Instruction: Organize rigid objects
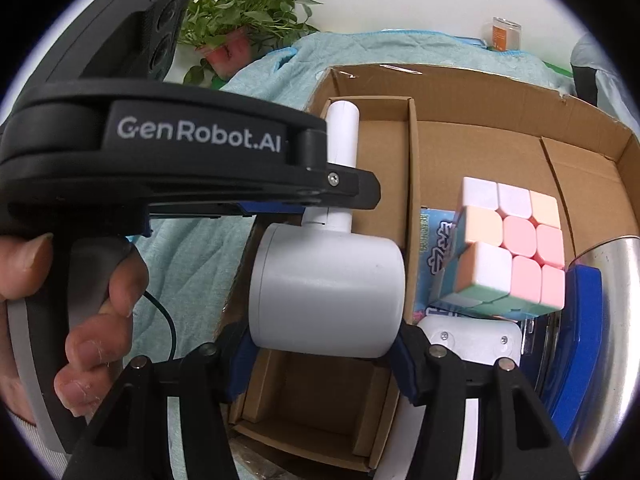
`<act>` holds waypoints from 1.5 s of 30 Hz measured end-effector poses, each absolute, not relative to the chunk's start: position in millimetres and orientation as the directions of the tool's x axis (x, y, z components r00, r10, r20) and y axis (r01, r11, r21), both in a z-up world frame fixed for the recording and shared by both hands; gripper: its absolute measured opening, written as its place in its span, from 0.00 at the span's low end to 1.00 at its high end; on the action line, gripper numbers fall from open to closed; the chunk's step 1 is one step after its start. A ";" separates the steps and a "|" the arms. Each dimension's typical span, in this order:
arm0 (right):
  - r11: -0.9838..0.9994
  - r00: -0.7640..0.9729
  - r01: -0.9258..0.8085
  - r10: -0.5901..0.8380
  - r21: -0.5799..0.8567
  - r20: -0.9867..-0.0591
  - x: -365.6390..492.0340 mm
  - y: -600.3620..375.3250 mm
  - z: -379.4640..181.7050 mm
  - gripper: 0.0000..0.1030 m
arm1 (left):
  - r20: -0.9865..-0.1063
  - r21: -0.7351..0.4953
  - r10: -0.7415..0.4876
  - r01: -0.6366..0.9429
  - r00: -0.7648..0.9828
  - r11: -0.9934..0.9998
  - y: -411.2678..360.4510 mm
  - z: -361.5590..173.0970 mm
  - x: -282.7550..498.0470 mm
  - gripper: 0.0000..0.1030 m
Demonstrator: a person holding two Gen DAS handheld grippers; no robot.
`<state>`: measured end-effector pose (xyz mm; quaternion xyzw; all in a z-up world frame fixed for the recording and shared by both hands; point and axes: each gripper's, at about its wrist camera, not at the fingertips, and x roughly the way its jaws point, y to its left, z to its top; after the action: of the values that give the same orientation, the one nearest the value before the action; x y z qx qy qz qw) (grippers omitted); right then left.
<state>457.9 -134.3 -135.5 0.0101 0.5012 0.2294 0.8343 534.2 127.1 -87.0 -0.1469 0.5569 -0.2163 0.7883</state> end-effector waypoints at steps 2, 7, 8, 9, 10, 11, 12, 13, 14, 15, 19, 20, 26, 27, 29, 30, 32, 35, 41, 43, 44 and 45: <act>0.887 0.410 -0.382 0.416 0.261 -0.812 454.2 -141.9 -127.7 0.58 | -0.813 -0.437 -0.478 0.195 0.331 0.878 123.8 -71.3 525.1 0.37; 0.866 0.535 -0.469 0.435 0.174 -0.724 394.6 -173.4 -97.1 0.84 | -0.716 -0.317 -0.367 0.191 0.594 0.929 122.0 -7.1 458.8 0.84; 0.869 0.573 -0.479 0.415 0.122 -0.707 376.6 -184.7 -93.1 0.84 | -0.688 -0.281 -0.318 0.164 0.653 0.946 120.7 2.9 442.2 1.00; 0.873 0.595 -0.478 0.402 0.095 -0.696 364.8 -193.5 -91.5 0.85 | -0.650 -0.249 -0.269 0.135 0.711 0.959 117.9 12.1 423.1 0.99; 0.890 0.646 -0.455 0.356 0.034 -0.675 345.1 -209.3 -89.5 0.85 | -0.611 -0.209 -0.210 0.100 0.764 0.973 112.3 19.8 398.9 1.00; 0.900 0.676 -0.437 0.327 -0.001 -0.660 333.7 -218.4 -88.2 0.85 | -0.587 -0.179 -0.157 0.062 0.794 0.982 107.4 22.8 380.5 1.00; 0.909 0.704 -0.417 0.300 -0.033 -0.644 318.7 -230.6 -86.7 0.85 | -0.560 -0.157 -0.097 0.010 0.823 0.987 100.7 23.1 359.2 1.00; 0.920 0.725 -0.387 0.263 -0.060 -0.637 303.4 -247.0 -86.3 0.85 | -0.547 -0.150 -0.065 -0.021 0.835 0.988 95.6 22.8 346.5 1.00; 0.930 0.731 -0.361 0.235 -0.071 -0.640 295.9 -259.1 -86.8 0.85 | -0.536 -0.149 -0.043 -0.044 0.843 0.988 86.3 19.3 327.9 1.00; 0.937 0.732 -0.341 0.217 -0.072 -0.646 295.0 -267.0 -87.3 0.85 | -0.529 -0.152 -0.041 -0.047 0.848 0.987 78.1 15.5 314.2 1.00; 0.963 0.734 -0.263 0.165 -0.052 -0.658 290.9 -312.9 -87.2 0.85 | -0.481 -0.159 -0.050 -0.031 0.875 0.987 26.5 0.5 253.3 1.00; 0.964 0.740 -0.260 0.164 -0.051 -0.652 291.0 -319.5 -88.4 0.85 | -0.487 -0.142 -0.046 -0.027 0.872 0.989 15.4 -1.5 242.7 1.00; 0.970 0.781 -0.236 0.153 -0.059 -0.605 275.9 -343.3 -86.5 0.85 | -0.492 -0.095 -0.047 0.000 0.870 0.996 -47.3 -2.5 197.7 0.99; 0.970 0.784 -0.234 0.152 -0.059 -0.602 275.7 -344.3 -86.2 0.85 | -0.482 -0.070 -0.038 0.005 0.875 0.998 -57.4 -0.6 189.4 0.99; 0.970 0.786 -0.235 0.155 -0.058 -0.598 270.8 -350.0 -88.6 0.85 | -0.469 -0.057 -0.036 0.010 0.882 0.998 -67.4 4.8 179.6 0.99; 0.970 0.786 -0.237 0.157 -0.058 -0.597 269.3 -351.6 -89.5 0.85 | -0.466 -0.068 -0.043 0.013 0.884 0.998 -68.7 7.9 175.9 0.99; 0.971 0.792 -0.232 0.153 -0.060 -0.591 265.5 -355.9 -90.5 0.85 | -0.468 -0.097 -0.063 0.019 0.882 0.995 -73.0 13.1 167.6 0.99; 0.971 0.814 -0.229 0.151 -0.072 -0.561 259.4 -360.8 -88.4 0.85 | -0.474 -0.089 -0.050 0.009 0.879 0.996 -80.3 15.9 161.9 0.99; 0.970 0.809 -0.236 0.161 -0.063 -0.565 261.7 -361.6 -93.4 0.85 | -0.505 -0.075 -0.036 -0.002 0.862 0.997 -82.0 8.3 168.7 0.99; 0.969 0.804 -0.241 0.167 -0.056 -0.570 264.7 -362.1 -95.4 0.85 | -0.508 -0.070 -0.029 -0.008 0.861 0.998 -80.1 4.3 174.3 0.99; 0.968 0.803 -0.243 0.168 -0.057 -0.571 266.4 -362.2 -96.3 0.85 | -0.514 -0.074 -0.030 -0.009 0.857 0.997 -77.5 2.6 179.0 0.99; 0.968 0.803 -0.245 0.169 -0.058 -0.572 268.1 -362.9 -97.1 0.85 | -0.521 -0.082 -0.031 -0.013 0.853 0.997 -77.3 0.1 181.4 0.99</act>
<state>268.1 -362.9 -97.1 -0.0644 0.2946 0.1094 0.9472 181.4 -77.3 0.1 -0.0411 0.2708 -0.0047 0.9617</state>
